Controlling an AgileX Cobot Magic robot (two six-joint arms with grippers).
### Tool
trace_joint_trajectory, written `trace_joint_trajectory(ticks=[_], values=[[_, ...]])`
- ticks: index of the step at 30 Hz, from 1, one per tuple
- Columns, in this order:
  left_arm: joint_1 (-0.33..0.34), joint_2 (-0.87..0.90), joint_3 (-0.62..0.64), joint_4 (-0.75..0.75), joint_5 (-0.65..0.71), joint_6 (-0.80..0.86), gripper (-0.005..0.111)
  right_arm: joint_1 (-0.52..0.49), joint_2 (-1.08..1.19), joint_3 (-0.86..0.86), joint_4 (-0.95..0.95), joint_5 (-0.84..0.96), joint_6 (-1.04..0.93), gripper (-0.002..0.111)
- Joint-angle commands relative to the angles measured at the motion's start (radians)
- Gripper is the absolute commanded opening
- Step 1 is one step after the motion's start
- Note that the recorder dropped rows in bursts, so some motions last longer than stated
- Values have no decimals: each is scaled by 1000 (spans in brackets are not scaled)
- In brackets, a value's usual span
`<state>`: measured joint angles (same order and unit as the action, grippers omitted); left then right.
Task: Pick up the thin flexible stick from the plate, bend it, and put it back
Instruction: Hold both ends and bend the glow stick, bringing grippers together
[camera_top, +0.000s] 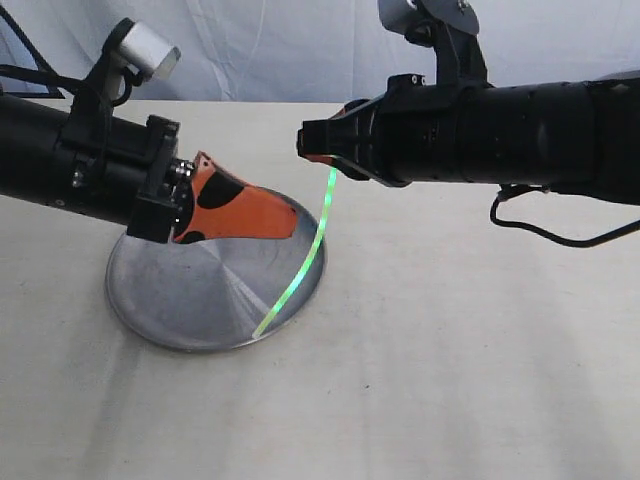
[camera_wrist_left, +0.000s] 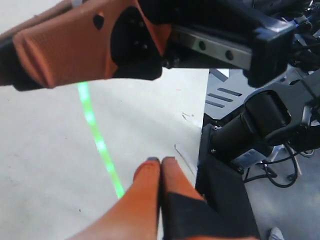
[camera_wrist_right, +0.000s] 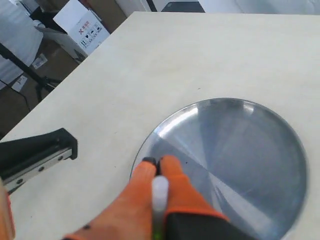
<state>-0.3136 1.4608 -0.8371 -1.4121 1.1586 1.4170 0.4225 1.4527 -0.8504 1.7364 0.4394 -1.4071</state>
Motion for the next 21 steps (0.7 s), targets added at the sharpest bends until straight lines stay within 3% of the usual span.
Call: trace_joint_trajectory(ticks=[1,5,13,16,21], values=[[2,-1,-2,28,17,-63,0,-3,-6,-3,8,1,-22,-1],[2,-1,-2,66,14,-103,7,-3,-6,-7,8,3,-22,-1],[2,1,-2,72,9,-187,53,-3,-6,-52,8,89,-22,-1],[-9,1,-2,76,9,-187,56,-3,-6,-72,8,91,-22,-1],[-106,1,-2,96,-98,-187,56,-3,-6,-84,8,128,-22,-1]])
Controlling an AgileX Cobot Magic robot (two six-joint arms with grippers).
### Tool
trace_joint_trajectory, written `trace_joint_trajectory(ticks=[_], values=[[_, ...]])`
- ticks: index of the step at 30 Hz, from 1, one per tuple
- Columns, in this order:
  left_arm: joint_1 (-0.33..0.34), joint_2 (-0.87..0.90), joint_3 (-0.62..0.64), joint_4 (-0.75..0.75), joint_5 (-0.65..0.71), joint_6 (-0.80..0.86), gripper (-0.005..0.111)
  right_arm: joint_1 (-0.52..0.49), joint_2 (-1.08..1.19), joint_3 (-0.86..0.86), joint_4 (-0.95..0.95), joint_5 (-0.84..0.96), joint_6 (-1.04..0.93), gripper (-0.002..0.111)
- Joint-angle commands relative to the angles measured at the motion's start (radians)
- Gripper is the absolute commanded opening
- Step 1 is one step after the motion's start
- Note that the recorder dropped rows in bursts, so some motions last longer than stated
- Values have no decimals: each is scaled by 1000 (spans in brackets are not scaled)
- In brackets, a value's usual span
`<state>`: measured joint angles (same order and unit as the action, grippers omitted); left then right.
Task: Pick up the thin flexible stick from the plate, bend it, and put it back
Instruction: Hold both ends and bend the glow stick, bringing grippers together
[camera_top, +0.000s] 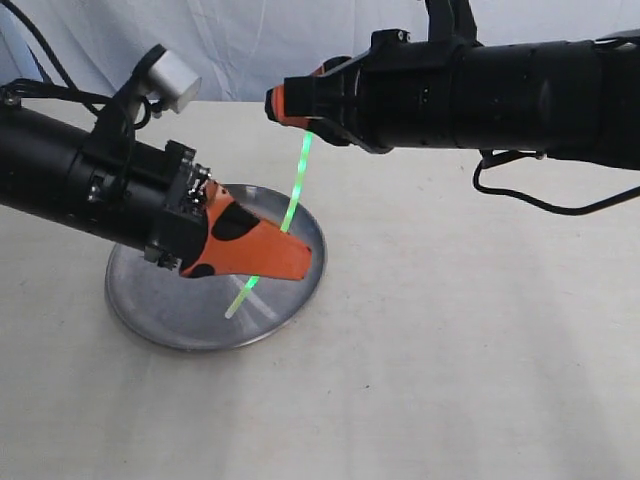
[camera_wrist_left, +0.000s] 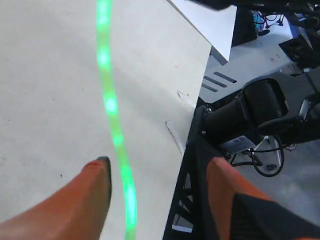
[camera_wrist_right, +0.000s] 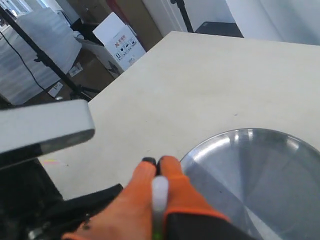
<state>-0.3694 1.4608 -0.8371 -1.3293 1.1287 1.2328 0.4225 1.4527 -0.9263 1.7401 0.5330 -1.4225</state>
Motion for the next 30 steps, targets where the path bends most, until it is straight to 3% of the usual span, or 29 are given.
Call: trace_joint_trajectory(ticks=[1,3,7,8,17,30], values=[[-53,1,-2,19,-76,-3,56,-3,-6,-8,4,35,-7,-1],[-55,1,-2,56,-100,-44,45,-3,-6,-8,4,35,-7,-1],[-55,1,-2,129,-141,-64,4,-3,-6,-8,4,35,-7,-1],[-55,1,-2,129,-141,-23,0,-3,-6,-8,4,35,-7,-1],[-55,-1,-2,-26,-51,318,0,-3,-6,-6,4,-29,-7,-1],[-53,-1,-2,-115,-117,453,0,-3,53,-4,-15,-2,-7,-1]])
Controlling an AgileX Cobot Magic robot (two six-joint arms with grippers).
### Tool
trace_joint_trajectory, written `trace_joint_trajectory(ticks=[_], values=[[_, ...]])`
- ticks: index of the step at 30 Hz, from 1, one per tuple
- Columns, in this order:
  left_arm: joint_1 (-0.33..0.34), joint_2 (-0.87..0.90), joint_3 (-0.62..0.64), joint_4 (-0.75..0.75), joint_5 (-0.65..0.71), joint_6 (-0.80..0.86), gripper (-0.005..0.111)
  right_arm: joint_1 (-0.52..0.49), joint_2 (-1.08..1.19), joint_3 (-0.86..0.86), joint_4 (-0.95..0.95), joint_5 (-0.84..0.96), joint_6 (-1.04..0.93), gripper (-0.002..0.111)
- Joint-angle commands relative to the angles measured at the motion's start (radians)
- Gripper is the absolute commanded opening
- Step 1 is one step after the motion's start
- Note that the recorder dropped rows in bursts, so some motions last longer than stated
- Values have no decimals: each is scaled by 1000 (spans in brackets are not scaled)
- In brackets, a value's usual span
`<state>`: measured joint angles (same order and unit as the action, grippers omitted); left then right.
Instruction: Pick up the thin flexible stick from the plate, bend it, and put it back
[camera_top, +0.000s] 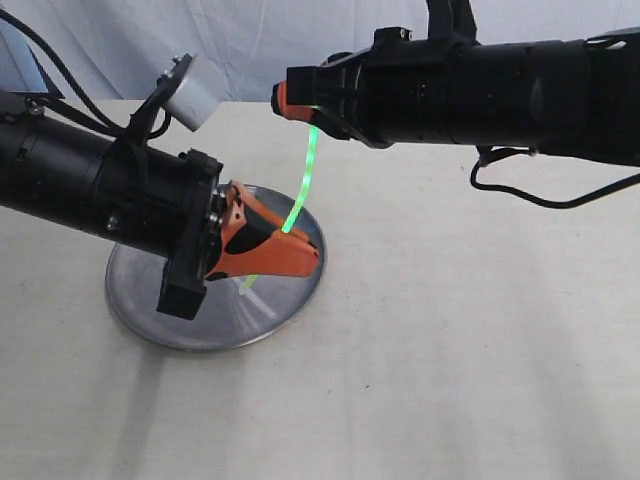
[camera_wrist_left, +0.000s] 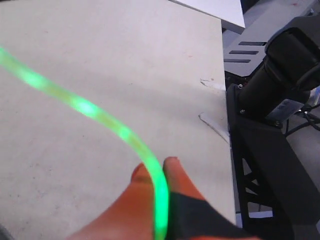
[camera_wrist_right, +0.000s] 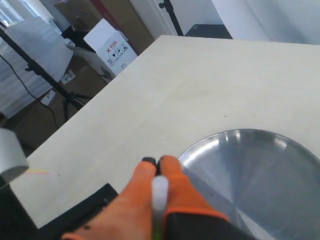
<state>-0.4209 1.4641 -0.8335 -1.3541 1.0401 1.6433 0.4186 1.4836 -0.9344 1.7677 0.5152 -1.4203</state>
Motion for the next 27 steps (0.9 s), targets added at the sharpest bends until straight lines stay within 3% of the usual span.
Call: trace_joint_trajectory(ticks=[1,18,27], values=[[-2,-4,-6,-95,-28,49,0,1,26,4,-43,16,-9,-1],[-2,-44,-6,-136,-102,127,0,1,79,4,-47,161,-9,-1],[-2,-43,-6,-140,-127,127,0,1,79,4,-139,221,-9,-1]])
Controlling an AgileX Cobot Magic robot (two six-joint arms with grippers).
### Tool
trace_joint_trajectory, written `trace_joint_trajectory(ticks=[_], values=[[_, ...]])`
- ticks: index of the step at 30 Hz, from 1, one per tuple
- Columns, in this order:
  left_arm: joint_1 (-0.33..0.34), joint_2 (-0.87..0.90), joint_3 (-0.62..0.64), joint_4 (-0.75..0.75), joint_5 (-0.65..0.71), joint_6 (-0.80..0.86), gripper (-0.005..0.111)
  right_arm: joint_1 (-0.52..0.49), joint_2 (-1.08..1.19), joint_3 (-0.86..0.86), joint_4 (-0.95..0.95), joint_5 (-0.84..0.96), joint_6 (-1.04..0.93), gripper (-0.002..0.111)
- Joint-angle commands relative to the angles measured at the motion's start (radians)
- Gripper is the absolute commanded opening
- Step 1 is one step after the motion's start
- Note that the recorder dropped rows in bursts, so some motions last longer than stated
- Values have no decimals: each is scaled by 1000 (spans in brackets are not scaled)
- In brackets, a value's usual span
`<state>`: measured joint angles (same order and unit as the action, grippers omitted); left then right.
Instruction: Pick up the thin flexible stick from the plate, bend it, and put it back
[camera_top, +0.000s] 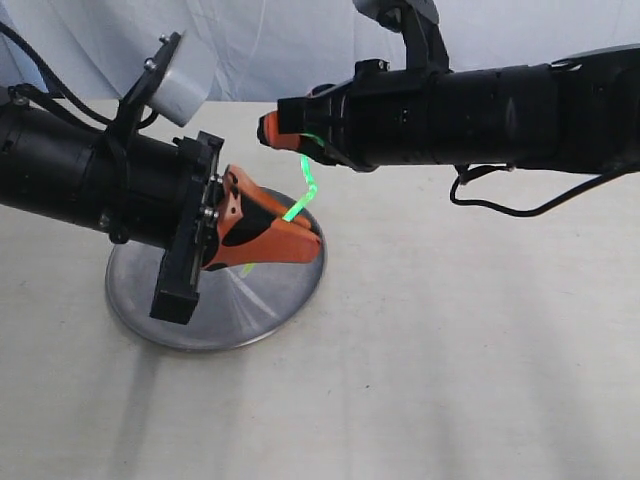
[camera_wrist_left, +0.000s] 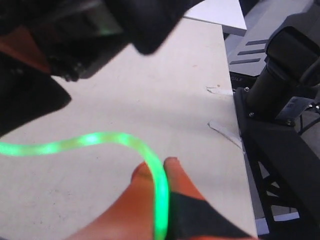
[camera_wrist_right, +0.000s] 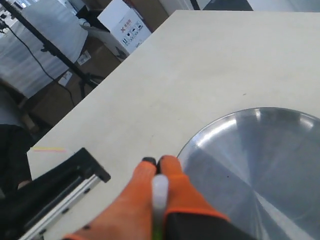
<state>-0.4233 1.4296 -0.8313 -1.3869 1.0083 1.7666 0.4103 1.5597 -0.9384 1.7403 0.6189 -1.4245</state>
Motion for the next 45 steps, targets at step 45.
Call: trace_joint_trajectory(ticks=[45], values=[[1,-9,-8,125,-242,-225,0,9,3,8,-305,191,11,-1]])
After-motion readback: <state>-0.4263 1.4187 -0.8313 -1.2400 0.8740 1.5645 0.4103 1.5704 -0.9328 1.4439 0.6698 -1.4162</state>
